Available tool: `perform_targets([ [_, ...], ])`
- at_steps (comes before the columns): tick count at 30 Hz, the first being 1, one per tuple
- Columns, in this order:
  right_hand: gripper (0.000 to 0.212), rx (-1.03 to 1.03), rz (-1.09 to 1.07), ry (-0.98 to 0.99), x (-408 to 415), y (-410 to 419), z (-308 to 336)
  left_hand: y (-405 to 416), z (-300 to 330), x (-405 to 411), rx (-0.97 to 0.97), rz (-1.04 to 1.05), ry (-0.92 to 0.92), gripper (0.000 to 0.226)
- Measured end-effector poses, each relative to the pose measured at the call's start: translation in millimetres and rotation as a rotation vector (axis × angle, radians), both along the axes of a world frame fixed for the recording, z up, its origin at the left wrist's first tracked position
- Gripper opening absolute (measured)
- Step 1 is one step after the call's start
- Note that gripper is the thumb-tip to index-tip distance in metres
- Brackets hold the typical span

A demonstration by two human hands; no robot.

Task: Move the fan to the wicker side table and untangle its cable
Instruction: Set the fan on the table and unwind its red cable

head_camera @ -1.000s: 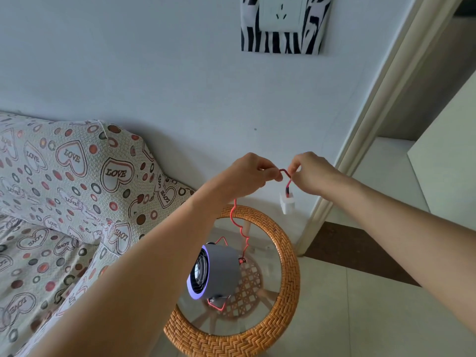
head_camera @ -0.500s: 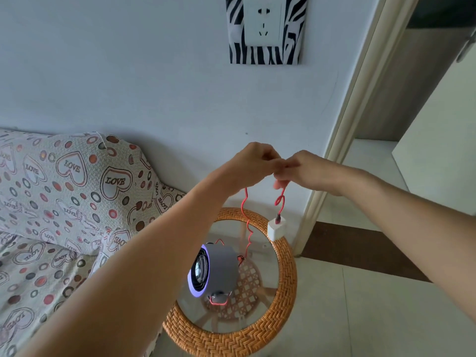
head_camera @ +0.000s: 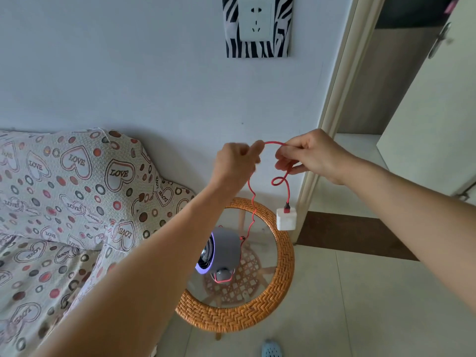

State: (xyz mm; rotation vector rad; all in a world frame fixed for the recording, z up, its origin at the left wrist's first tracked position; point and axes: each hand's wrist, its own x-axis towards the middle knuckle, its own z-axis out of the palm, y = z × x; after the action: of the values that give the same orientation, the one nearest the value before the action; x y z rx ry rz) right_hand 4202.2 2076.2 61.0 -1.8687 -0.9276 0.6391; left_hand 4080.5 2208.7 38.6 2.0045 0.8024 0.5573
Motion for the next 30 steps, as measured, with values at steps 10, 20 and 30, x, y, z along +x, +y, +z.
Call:
perform_targets([
  [10,0.014,0.056,-0.048,0.015,-41.0,-0.2,2.5,-36.9,-23.7,-26.9,-0.283,-0.079,0.2,0.048],
  [20,0.01,0.087,-0.113,0.024,-57.5,5.2,-5.5,-22.7,-31.5,-54.2,-0.514,0.085,0.001,0.021],
  [30,0.014,0.208,-0.21,0.565,-72.5,21.3,10.0,-15.7,-47.4,-80.2,-0.44,-0.2,0.054,0.022],
])
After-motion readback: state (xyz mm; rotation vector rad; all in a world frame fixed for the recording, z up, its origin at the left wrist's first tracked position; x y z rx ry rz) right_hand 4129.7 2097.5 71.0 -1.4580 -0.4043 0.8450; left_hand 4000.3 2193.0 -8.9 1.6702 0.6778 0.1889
